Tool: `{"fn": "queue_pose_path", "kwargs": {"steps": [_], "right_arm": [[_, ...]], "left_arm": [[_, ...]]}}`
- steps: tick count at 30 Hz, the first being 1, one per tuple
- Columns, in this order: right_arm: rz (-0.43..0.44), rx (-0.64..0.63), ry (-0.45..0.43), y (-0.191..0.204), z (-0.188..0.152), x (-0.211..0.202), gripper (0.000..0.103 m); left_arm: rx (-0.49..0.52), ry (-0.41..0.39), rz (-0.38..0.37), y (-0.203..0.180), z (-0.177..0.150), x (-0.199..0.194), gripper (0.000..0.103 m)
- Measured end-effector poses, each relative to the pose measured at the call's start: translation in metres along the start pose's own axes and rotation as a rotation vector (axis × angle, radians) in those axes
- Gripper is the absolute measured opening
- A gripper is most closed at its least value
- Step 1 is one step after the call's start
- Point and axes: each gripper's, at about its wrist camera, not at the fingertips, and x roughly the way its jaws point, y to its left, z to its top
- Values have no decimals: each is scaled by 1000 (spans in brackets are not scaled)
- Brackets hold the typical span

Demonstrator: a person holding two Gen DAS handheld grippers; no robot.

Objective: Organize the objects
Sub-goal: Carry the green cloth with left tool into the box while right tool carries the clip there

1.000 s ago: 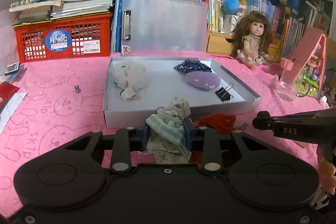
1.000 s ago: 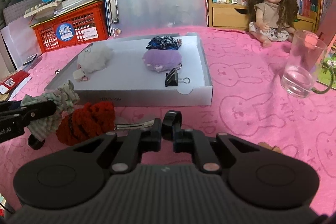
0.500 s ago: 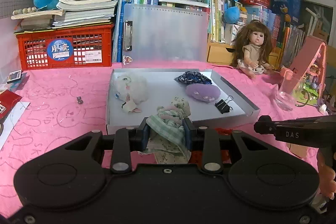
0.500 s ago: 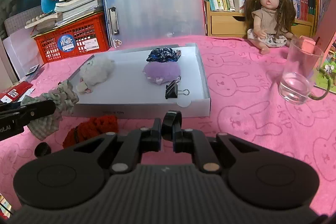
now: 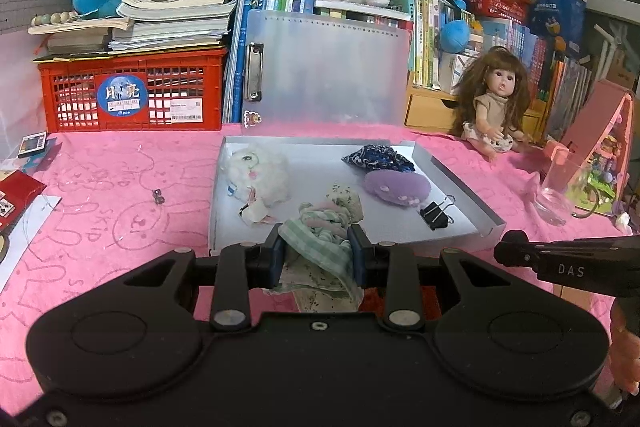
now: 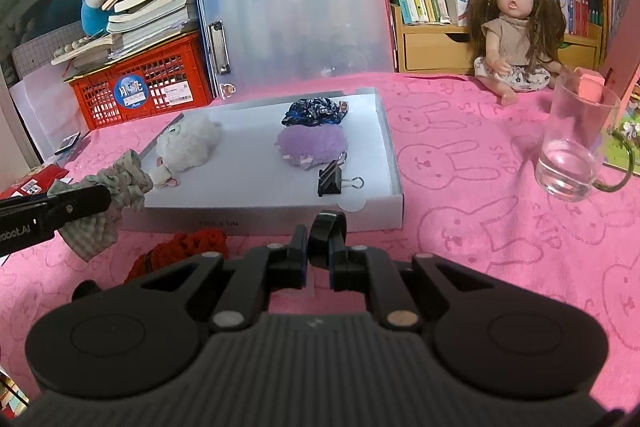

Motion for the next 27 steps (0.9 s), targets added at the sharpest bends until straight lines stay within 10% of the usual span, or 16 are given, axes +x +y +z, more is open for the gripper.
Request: {"fn": "queue_pose_path", "kwargs": {"steps": [27], "right_arm": [[112, 103, -38, -21, 31, 6, 13]], "left_arm": [[-68, 7, 51, 17, 27, 38, 31]]}}
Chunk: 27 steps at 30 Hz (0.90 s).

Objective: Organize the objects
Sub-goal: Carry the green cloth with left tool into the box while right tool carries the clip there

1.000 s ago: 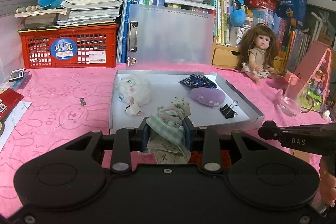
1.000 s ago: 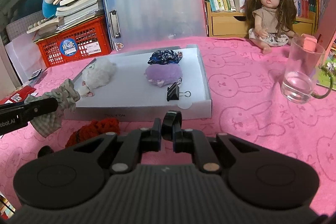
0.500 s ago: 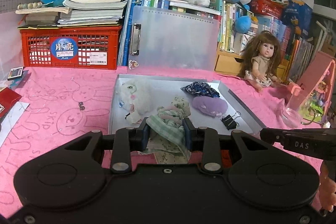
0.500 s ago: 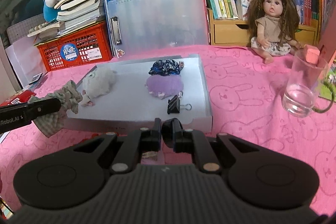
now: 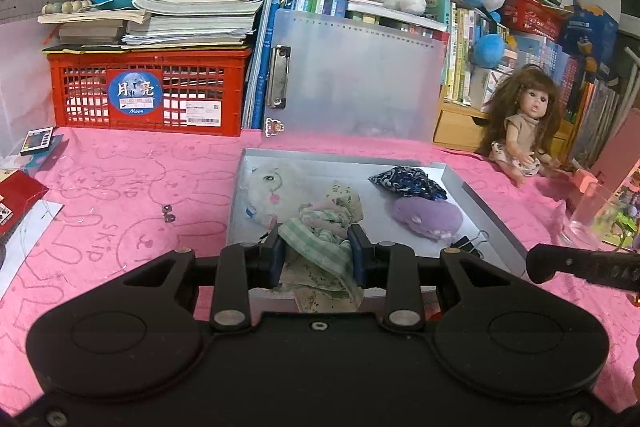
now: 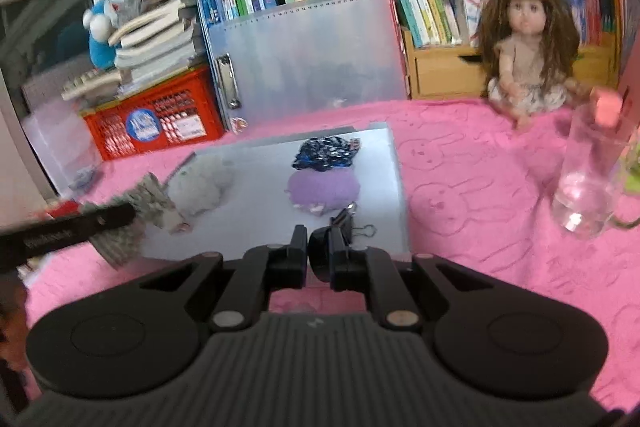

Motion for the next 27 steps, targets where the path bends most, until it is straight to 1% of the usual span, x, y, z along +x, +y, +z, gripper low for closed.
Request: {"fn": "queue_pose_path", "kwargs": {"steps": [6, 13, 21, 27], "right_arm": [[74, 154, 13, -25, 11, 5, 13], [76, 240, 47, -41, 23, 23, 13], [0, 190, 70, -35, 28, 46, 13], [-53, 161, 116, -32, 28, 69, 13]], "left_arm": [[1, 5, 7, 2, 2, 6, 31], [-22, 24, 12, 7, 5, 22, 31], [-24, 49, 33, 12, 3, 43, 31], [-27, 74, 46, 14, 0, 57, 31]]}}
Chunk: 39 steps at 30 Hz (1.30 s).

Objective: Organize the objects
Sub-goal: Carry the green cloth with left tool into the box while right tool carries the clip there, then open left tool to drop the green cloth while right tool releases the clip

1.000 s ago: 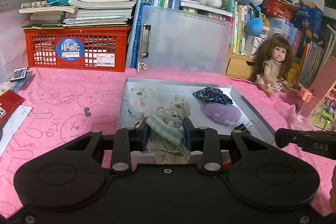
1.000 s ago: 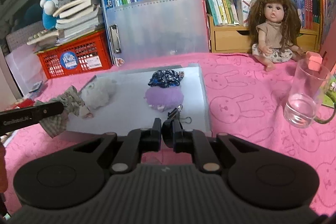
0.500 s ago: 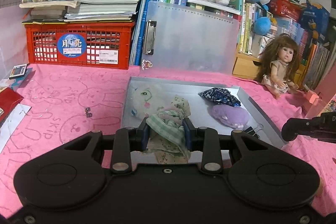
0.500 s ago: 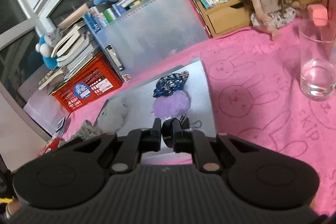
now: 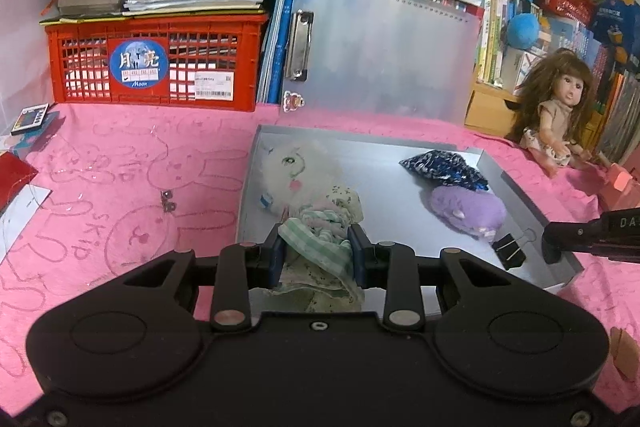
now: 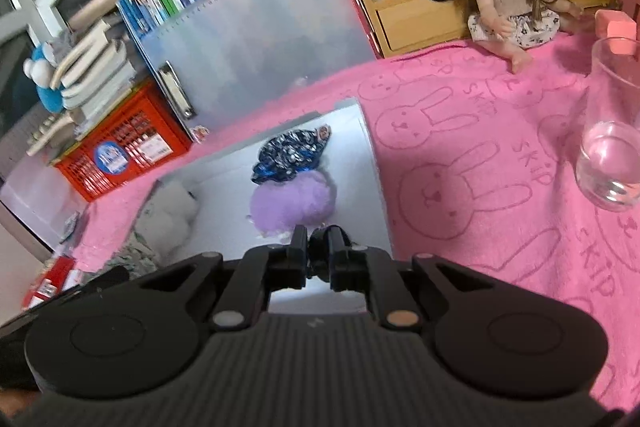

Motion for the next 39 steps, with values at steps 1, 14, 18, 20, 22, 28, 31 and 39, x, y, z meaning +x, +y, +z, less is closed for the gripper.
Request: {"fn": "queue_pose_path", "kwargs": {"steps": [1, 14, 18, 20, 22, 28, 31, 39], "right_arm": [[-7, -8, 6, 1, -1, 3, 13], [-2, -19, 69, 12, 3, 37, 13], [-7, -18, 77, 15, 6, 46, 13], [-12, -21, 78, 16, 7, 49, 14], [-8, -19, 77, 16, 8, 51, 14], [-10, -12, 76, 16, 11, 54, 15], [-14, -34, 63, 19, 9, 47, 19], [-2, -116, 14, 27, 4, 14, 56]], "left_arm": [[-1, 4, 2, 0, 0, 2, 31], [-13, 21, 17, 3, 3, 22, 31], [-20, 21, 26, 4, 6, 27, 31], [-22, 21, 29, 4, 7, 31, 31], [-20, 20, 33, 4, 8, 34, 31], [-20, 20, 48, 0, 12, 39, 31], [-5, 18, 33, -3, 12, 34, 33], [31, 0, 17, -10, 14, 10, 44]]}}
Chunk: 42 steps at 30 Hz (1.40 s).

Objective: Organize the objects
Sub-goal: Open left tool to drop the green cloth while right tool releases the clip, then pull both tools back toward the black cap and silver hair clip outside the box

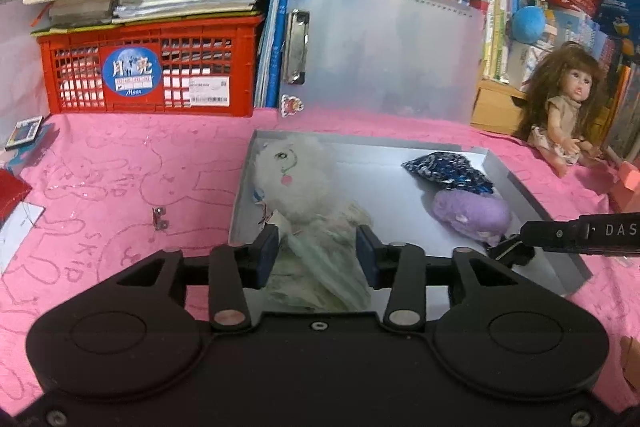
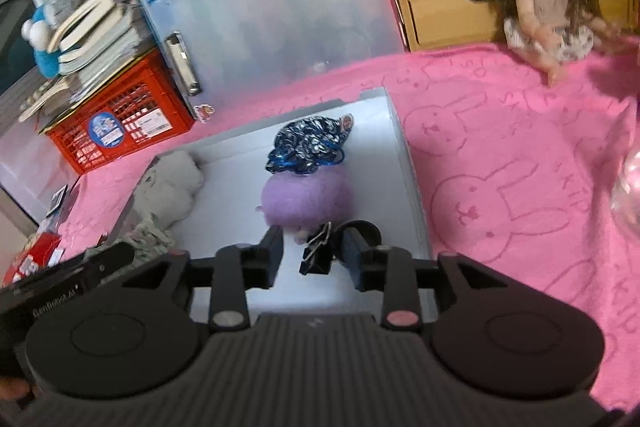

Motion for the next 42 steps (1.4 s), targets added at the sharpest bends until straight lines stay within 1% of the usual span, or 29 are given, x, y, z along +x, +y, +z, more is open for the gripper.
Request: {"fn": "queue_pose_path", "kwargs": {"steps": [4, 7, 12, 13, 16, 19, 21, 25, 29, 33, 37, 40, 42], "right_arm": [[14, -44, -30, 5, -5, -20, 60], [23, -68, -45, 8, -11, -33, 62], [22, -117, -68, 11, -24, -53, 66], [16, -133, -73, 11, -27, -57, 66], [-32, -185, -93, 10, -36, -69, 68], [-78, -215, -112, 4, -44, -79, 71], [-101, -211, -118, -3, -49, -86, 73], [-138, -195, -120, -19, -60, -95, 74], [-176, -198, -102, -29, -75, -99, 74], [-219, -201, -95, -33, -90, -102, 74], [-252, -210, -107, -34, -104, -107, 74], [-285, -228, -113, -33, -114, -110, 76], [-290, -225, -112, -34, -118, -111, 76]], "left_arm": [[32, -23, -17, -4, -1, -20, 53], [45, -37, -35, -5, -2, -36, 57], [46, -57, -53, -2, -11, -62, 58], [48, -59, -56, -1, -13, -67, 60], [59, -73, -62, 1, -22, -82, 66], [77, -79, -58, 3, -34, -95, 68], [78, -77, -57, 5, -41, -101, 69], [70, -67, -53, 11, -56, -111, 70], [64, -67, -42, 17, -69, -120, 70], [65, -65, -33, 20, -81, -126, 70], [70, -70, -29, 21, -95, -133, 71], [64, -63, -25, 23, -104, -135, 71], [56, -52, -22, 25, -110, -135, 71]]}}
